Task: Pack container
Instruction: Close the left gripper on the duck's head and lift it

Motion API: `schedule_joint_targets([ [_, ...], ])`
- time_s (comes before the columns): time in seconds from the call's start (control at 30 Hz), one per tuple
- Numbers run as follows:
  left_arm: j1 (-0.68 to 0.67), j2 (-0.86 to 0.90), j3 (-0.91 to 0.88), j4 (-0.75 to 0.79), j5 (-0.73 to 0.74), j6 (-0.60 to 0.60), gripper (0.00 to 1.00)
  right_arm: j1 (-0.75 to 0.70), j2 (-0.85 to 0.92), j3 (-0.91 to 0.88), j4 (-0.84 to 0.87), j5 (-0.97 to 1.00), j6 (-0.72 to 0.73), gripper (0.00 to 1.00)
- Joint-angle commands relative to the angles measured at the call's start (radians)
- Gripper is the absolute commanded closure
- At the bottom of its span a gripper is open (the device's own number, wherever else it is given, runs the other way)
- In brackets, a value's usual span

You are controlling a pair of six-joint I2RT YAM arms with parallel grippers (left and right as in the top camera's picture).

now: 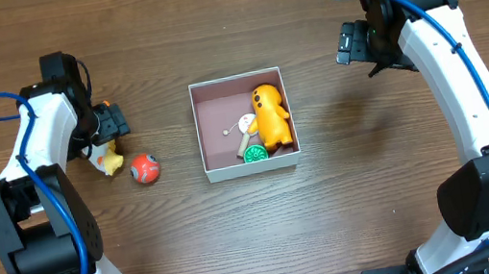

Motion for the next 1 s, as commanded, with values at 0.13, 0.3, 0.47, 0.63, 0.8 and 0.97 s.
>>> schedule_joint_targets([
  [0.13,0.004,0.006,0.011,0.014,0.018,-0.006,0.78,0.000,-0.028,0.018,0.004,0.014,0.001,0.00],
  [0.3,0.004,0.006,0.011,0.014,0.018,0.001,0.91,0.000,-0.028,0.018,0.004,0.014,0.001,0.00],
  [0.47,0.004,-0.003,0.034,0.003,0.111,0.001,0.96,0.000,-0.028,0.018,0.004,0.014,0.001,0.00],
  [0.63,0.004,-0.049,0.165,-0.067,0.335,0.001,0.96,0.000,-0.028,0.018,0.004,0.014,0.001,0.00],
  [0.8,-0.006,-0.138,0.298,-0.143,0.459,-0.008,0.96,0.000,-0.028,0.018,0.004,0.014,0.001,0.00],
  [0.97,-0.061,-0.282,0.342,-0.202,0.552,-0.051,0.96,0.000,-0.028,0.018,0.004,0.014,0.001,0.00],
])
